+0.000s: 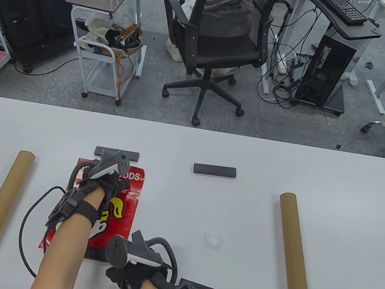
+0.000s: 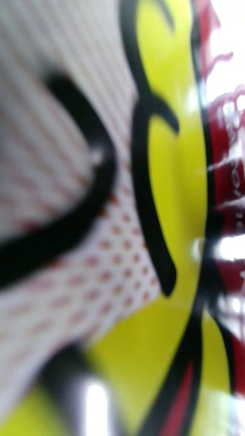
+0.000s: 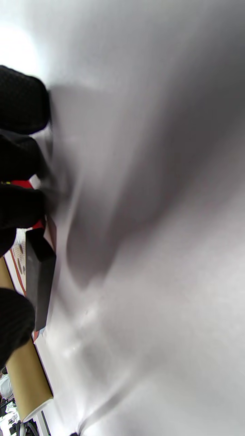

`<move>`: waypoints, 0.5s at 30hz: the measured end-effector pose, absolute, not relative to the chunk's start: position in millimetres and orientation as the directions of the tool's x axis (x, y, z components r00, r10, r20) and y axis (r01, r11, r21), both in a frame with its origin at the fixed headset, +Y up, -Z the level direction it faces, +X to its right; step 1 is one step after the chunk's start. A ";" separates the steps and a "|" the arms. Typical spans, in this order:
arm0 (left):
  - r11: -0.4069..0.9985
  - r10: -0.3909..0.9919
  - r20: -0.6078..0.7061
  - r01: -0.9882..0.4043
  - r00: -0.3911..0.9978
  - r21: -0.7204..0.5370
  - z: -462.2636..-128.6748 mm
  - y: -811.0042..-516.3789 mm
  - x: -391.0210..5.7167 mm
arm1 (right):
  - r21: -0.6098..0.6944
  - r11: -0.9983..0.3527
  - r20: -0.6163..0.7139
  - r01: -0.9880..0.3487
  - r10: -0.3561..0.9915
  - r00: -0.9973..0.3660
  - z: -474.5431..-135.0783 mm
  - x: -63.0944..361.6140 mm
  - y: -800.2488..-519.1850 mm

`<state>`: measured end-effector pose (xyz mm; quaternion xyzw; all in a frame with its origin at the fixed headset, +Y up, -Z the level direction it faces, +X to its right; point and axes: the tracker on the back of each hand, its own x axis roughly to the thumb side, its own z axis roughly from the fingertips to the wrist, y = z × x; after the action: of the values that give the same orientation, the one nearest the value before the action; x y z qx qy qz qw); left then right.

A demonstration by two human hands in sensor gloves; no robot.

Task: Roll up posters and store in mailing tubes

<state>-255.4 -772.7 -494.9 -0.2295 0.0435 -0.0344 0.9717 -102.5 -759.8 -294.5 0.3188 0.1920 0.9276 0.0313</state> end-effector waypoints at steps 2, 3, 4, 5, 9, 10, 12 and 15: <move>0.890 -0.103 -0.007 0.089 0.995 -0.447 -476.4 -761.0 -257.5 | 0.361 -0.931 0.575 0.055 0.176 -0.799 -295.8 -104.5 -758.8; 0.892 -0.107 0.010 0.101 0.994 -0.441 -469.5 -757.5 -258.3 | 0.353 -0.934 0.574 0.051 0.174 -0.800 -296.2 -105.5 -758.6; 0.883 -0.122 0.028 0.122 0.992 -0.453 -455.6 -751.7 -260.5 | 0.333 -0.942 0.571 0.044 0.164 -0.804 -296.9 -107.5 -758.6; 0.875 -0.130 0.033 0.130 0.991 -0.466 -446.1 -748.8 -262.3 | 0.311 -0.950 0.570 0.041 0.152 -0.808 -297.3 -109.5 -758.8; 0.793 -0.058 0.050 0.076 0.997 -0.604 -395.9 -748.0 -273.4 | 0.207 -0.976 0.556 0.064 0.063 -0.829 -294.2 -121.1 -766.9; 0.759 -0.039 0.035 0.052 0.999 -0.649 -383.3 -751.2 -277.1 | 0.177 -0.978 0.543 0.110 0.004 -0.840 -292.3 -125.2 -770.1; 0.724 -0.013 0.025 0.026 1.000 -0.689 -370.6 -757.9 -282.0 | 0.114 -0.981 0.528 0.160 -0.077 -0.846 -288.7 -132.4 -772.7; 0.761 0.027 0.000 -0.020 1.000 -0.649 -361.9 -766.1 -287.5 | 0.106 -0.979 0.514 0.173 -0.095 -0.853 -285.7 -136.2 -772.4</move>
<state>-287.5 -766.1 -361.9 -0.3457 -0.0048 0.0125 0.9383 -136.2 -772.4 -285.7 0.2623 0.0742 0.9596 -0.0700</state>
